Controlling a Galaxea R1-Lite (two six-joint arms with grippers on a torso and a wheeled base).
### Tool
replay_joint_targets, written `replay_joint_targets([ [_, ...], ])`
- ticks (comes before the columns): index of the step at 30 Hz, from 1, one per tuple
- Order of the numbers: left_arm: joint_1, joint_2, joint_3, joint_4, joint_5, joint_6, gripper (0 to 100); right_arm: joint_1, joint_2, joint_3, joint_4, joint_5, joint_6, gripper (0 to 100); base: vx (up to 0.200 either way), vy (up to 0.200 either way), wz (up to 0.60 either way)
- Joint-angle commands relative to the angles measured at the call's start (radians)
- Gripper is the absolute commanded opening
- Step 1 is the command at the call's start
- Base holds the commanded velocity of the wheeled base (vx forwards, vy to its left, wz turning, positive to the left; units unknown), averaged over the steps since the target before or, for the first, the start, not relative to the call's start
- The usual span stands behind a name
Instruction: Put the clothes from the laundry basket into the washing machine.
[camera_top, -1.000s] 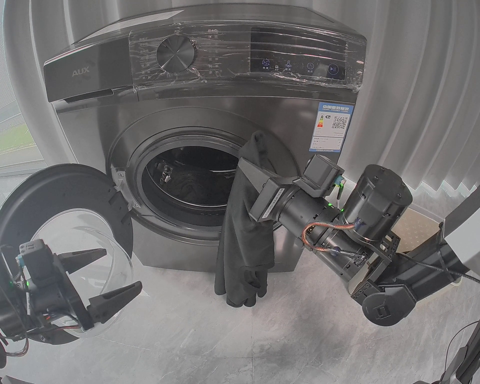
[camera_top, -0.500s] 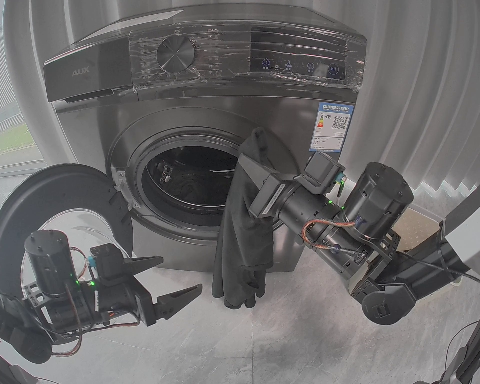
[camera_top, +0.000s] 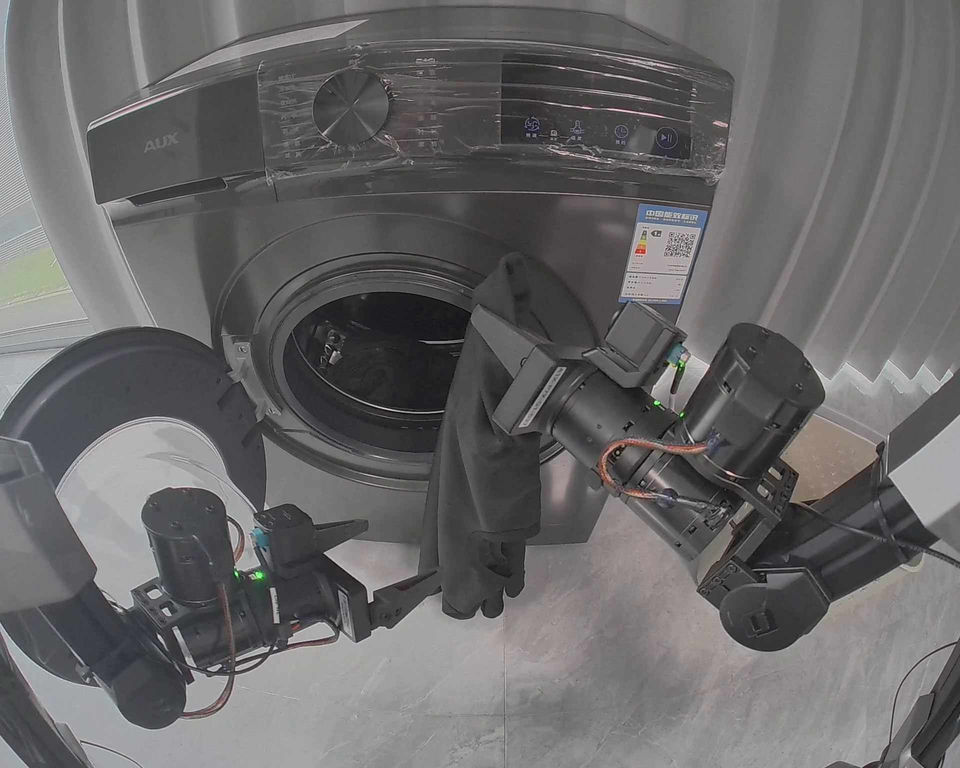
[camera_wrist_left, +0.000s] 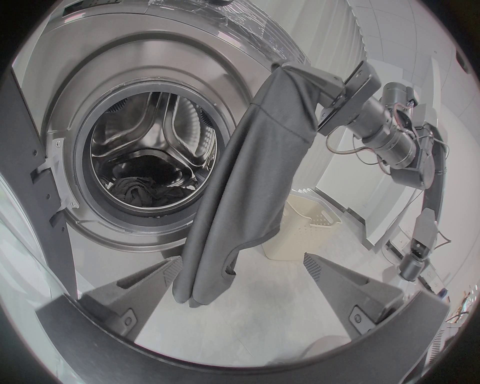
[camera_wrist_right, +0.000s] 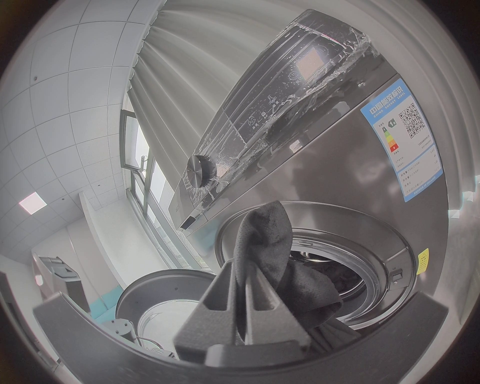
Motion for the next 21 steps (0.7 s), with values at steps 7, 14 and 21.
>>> replay_joint_targets([
  [7,-0.018,0.279,-0.035,-0.187,0.038,-0.005,100,0.005,0.012,-0.011,-0.003,-0.001,0.000,0,0.000,0.000,0.00],
  [14,-0.018,0.332,-0.153,-0.186,0.041,-0.008,100,0.006,0.012,-0.011,-0.004,-0.001,0.002,0,0.000,0.000,0.00],
  [21,-0.015,0.402,-0.214,-0.177,0.055,-0.017,100,0.014,0.012,-0.011,-0.011,-0.001,0.004,0,0.000,0.000,0.00],
])
